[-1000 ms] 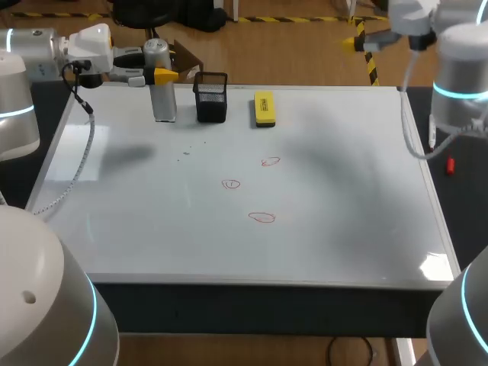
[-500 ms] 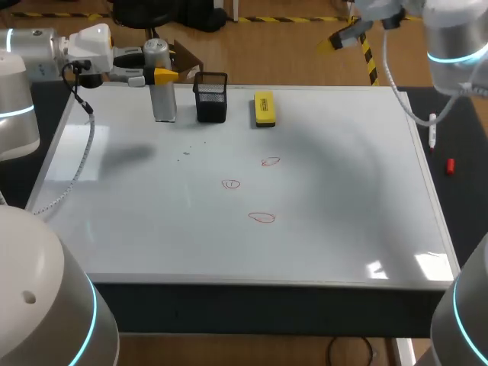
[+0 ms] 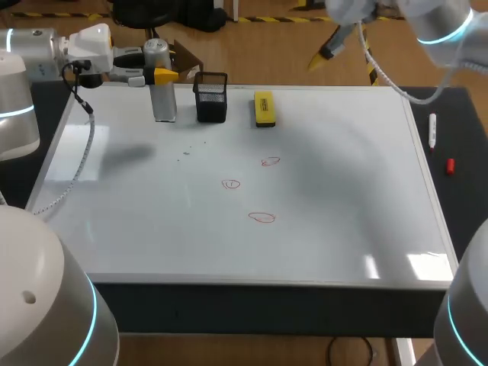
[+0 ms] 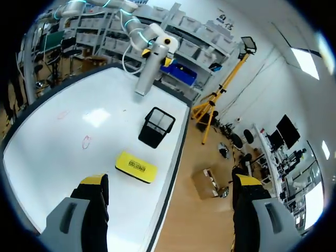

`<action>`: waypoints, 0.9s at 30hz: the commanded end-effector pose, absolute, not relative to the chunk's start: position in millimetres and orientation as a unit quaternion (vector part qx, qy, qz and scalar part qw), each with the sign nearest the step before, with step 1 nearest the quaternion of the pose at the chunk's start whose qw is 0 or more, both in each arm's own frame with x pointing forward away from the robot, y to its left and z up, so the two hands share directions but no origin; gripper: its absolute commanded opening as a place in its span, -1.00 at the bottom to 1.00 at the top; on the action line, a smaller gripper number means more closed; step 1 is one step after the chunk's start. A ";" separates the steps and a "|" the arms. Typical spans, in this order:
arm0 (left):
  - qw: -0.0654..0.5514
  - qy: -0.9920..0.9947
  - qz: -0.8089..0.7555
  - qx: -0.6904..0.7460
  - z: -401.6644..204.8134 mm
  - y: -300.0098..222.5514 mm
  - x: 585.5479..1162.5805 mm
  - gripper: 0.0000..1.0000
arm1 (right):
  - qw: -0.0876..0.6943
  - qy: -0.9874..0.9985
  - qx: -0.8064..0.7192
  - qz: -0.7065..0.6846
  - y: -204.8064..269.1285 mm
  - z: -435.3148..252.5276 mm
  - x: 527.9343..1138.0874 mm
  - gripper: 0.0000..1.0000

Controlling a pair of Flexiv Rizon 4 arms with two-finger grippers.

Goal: Pick up the inspection probe, press it on each red-marked spot on the whiteboard one by one, put down the probe, pick up the eraser, and wipe off all the red marks.

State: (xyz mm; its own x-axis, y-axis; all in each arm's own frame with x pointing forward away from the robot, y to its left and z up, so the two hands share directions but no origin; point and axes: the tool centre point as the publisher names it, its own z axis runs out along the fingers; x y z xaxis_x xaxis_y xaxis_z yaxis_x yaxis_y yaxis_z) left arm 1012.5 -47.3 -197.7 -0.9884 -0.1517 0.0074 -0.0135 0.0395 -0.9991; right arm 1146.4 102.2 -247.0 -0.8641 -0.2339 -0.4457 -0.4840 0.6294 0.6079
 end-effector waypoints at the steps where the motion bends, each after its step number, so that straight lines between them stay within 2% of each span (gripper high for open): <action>1: 0.051 0.719 -0.691 -0.057 -196.8 -47.5 1012.5 -1.00 | -0.054 0.852 -0.518 0.058 112.6 -253.8 1151.6 1.00; 9: 0.051 0.719 -0.691 -0.057 -196.8 -47.5 1012.5 -1.00 | -0.054 0.815 -0.576 -0.036 123.2 -273.8 1138.1 1.00; 27: 0.051 0.719 -0.691 -0.057 -196.8 -47.5 1012.5 -1.00 | -0.041 0.845 -0.534 -0.004 122.2 -262.7 1130.4 1.00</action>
State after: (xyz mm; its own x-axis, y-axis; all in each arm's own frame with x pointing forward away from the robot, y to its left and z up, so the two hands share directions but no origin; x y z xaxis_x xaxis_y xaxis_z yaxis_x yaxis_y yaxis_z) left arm 1012.5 -47.3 -197.7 -0.9884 -0.1517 0.0075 -0.0136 0.0395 -0.9991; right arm 1135.3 118.8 -268.4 -0.4315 -0.8598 -0.2731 -0.9001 0.4307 0.0662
